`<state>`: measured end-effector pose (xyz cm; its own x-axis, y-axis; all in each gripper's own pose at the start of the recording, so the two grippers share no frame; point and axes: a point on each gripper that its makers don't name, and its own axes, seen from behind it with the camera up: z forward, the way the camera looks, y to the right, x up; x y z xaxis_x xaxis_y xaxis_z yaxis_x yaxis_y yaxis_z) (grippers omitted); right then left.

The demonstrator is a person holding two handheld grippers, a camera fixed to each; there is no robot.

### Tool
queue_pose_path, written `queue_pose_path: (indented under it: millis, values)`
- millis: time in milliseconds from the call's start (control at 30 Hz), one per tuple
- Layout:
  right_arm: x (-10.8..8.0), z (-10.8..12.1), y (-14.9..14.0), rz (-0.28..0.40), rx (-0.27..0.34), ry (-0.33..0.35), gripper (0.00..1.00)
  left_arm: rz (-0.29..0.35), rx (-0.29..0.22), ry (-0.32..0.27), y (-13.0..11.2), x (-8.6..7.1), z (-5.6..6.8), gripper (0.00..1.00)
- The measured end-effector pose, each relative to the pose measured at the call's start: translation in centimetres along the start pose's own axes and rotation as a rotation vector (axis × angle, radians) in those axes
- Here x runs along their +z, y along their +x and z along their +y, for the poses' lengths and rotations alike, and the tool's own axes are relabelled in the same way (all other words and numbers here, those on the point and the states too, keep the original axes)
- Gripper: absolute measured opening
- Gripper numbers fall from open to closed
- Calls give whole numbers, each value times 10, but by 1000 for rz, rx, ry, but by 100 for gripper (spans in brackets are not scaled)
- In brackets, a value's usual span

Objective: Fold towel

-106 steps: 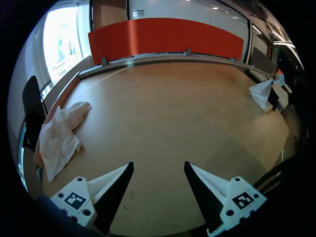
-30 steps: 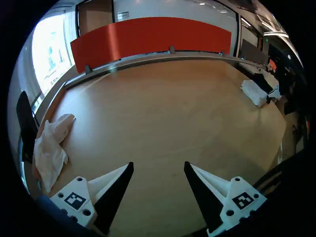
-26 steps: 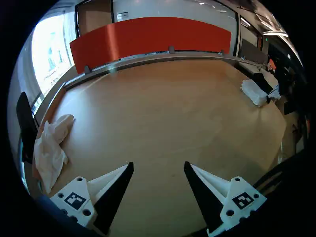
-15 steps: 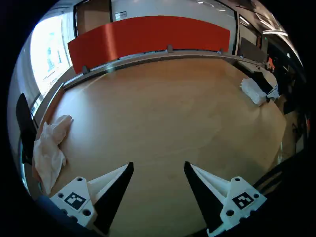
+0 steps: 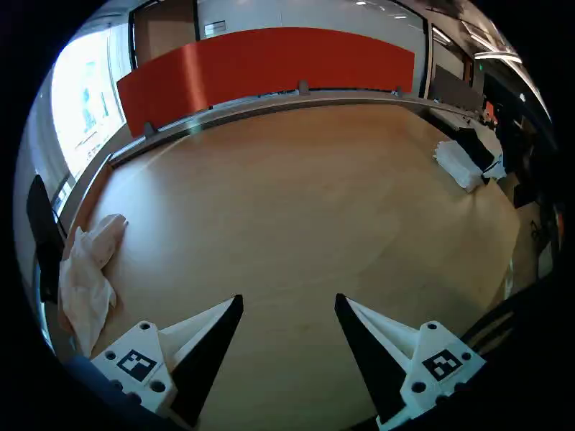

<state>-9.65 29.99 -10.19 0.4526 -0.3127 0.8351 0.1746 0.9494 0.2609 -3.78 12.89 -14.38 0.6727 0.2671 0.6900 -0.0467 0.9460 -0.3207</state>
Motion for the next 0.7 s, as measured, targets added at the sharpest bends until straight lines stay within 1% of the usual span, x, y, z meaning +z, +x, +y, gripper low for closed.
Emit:
queue_pose_path:
  millis: [133, 267, 433, 467, 533, 700]
  values:
    - [-3, 2, 1, 12, 3, -3, 19, 1, 2, 1, 2, 1, 1, 95]
    - [-7, 0, 3, 32, 5, 7, 32, 3, 4, 1, 3, 1, 2, 95]
    - [-16, -1, 7, 74, 2, 9, 68, 5, 1, 3, 4, 1, 2, 95]
    - [-18, 0, 8, 83, 1, 5, 75, 6, 0, 3, 5, 1, 2, 95]
    - [-21, -1, 10, 102, 1, 2, 84, 6, -1, 4, 5, 0, 2, 95]
    - [-26, -5, 16, 131, 6, 5, 84, 8, -2, 5, 5, 0, 1, 95]
